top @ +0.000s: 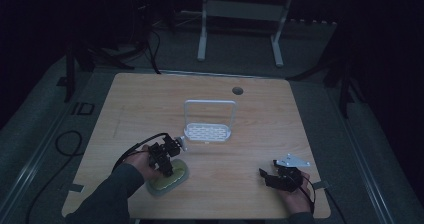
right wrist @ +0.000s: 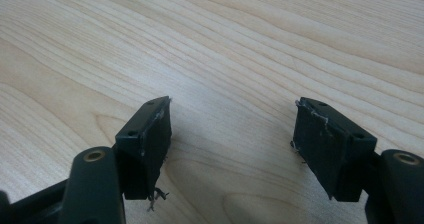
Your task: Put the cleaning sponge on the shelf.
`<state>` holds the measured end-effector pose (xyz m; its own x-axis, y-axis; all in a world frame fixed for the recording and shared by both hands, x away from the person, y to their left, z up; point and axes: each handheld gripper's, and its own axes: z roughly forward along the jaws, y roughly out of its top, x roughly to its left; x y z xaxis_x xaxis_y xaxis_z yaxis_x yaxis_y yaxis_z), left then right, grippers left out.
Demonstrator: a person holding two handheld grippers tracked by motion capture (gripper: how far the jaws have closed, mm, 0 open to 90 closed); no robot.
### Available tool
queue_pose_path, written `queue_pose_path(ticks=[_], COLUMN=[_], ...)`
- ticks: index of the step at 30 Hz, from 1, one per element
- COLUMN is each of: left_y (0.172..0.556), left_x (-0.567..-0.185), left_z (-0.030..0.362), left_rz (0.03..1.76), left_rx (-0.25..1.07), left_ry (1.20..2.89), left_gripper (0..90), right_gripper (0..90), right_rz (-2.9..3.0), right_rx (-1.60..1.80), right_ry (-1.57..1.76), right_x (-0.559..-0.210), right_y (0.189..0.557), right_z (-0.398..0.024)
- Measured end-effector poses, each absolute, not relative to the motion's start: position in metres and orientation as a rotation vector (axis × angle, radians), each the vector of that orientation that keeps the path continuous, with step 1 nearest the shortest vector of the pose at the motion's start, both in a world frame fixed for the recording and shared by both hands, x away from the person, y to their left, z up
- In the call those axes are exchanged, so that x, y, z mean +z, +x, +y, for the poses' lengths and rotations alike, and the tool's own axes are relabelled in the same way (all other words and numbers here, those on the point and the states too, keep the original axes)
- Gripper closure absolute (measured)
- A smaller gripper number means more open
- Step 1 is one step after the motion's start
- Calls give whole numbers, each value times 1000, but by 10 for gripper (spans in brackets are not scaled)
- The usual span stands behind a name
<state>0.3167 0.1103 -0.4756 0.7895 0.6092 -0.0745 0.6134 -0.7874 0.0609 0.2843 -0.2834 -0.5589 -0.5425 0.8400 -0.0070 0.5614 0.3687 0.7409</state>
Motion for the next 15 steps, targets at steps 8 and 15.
queue_pose_path(ticks=[8,15], left_y=[321,324], left_x=[-473,-466], left_z=[107,107], left_rz=[959,944], left_rx=[-55,-24], left_ry=[2902,2888], left_gripper=[718,718], right_gripper=[308,308], right_rz=[2251,2251], right_rx=[992,992], right_ry=[1221,1222], right_x=[-559,-559], right_y=[284,284], right_z=[-283,-283])
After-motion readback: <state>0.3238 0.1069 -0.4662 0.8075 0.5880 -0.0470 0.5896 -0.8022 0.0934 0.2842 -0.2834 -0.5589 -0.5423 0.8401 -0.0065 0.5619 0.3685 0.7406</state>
